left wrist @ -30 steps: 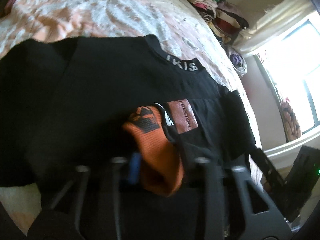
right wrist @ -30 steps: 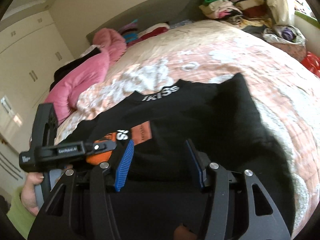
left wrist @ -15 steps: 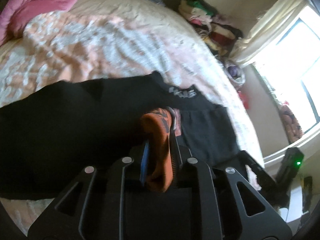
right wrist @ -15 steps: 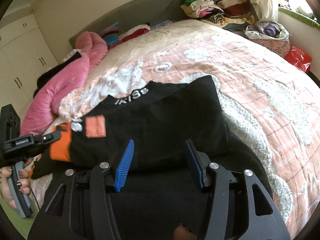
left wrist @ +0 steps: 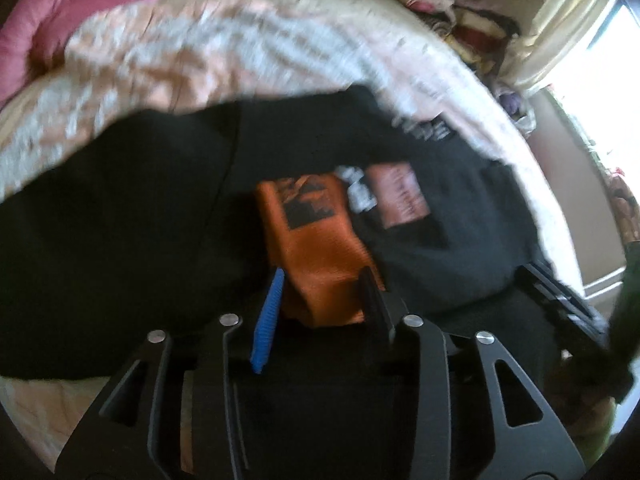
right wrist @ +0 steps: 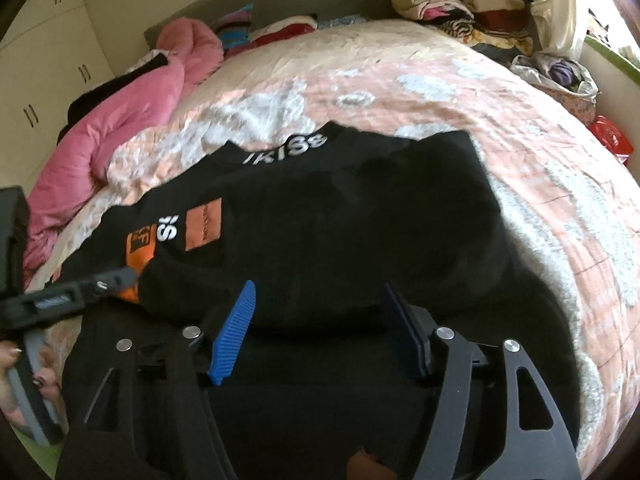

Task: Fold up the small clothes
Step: 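Carry the cuff across the sweatshirt body and lay it down, open right gripper, then move the left gripper to the other orange cuff and grasp it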

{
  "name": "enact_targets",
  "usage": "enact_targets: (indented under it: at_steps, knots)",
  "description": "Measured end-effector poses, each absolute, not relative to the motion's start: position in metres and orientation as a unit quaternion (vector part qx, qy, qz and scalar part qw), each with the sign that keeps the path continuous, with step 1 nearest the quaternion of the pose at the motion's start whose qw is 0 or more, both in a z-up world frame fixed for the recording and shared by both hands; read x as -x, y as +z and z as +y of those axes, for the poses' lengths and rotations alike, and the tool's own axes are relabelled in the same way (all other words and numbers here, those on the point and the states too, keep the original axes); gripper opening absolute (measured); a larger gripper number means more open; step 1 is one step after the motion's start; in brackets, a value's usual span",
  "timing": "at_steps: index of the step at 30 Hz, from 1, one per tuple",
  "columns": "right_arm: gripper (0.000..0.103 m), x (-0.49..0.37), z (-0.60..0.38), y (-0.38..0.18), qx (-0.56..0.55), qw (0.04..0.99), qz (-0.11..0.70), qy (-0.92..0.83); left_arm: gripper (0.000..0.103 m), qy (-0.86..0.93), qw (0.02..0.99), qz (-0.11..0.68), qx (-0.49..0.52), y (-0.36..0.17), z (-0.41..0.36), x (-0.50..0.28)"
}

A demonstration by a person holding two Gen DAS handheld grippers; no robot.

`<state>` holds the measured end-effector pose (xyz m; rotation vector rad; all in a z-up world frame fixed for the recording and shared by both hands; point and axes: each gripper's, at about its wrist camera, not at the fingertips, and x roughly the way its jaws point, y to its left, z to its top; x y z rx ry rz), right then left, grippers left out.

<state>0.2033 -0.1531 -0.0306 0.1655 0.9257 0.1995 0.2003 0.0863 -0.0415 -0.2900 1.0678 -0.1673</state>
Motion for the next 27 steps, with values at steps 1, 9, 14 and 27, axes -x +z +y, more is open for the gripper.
enact_targets:
  at_steps: [1, 9, 14, 27]
  knots:
    - [0.064, -0.202, -0.151, -0.031, -0.078, 0.886, 0.446, 0.098, 0.033, -0.079, 0.848, 0.506, 0.14, -0.043, 0.088, -0.199]
    - [0.085, -0.182, -0.134, -0.011, -0.069, 0.898, 0.415, 0.13, 0.062, -0.057, 0.882, 0.45, 0.128, -0.008, 0.1, -0.172]
    - [0.095, -0.172, -0.124, 0.005, -0.052, 0.908, 0.392, 0.136, 0.086, -0.03, 0.895, 0.425, 0.131, 0.004, 0.113, -0.157]
    - [0.098, -0.159, -0.103, 0.025, -0.03, 0.92, 0.365, 0.139, 0.093, 0.036, 0.906, 0.404, 0.123, 0.015, 0.144, -0.13]
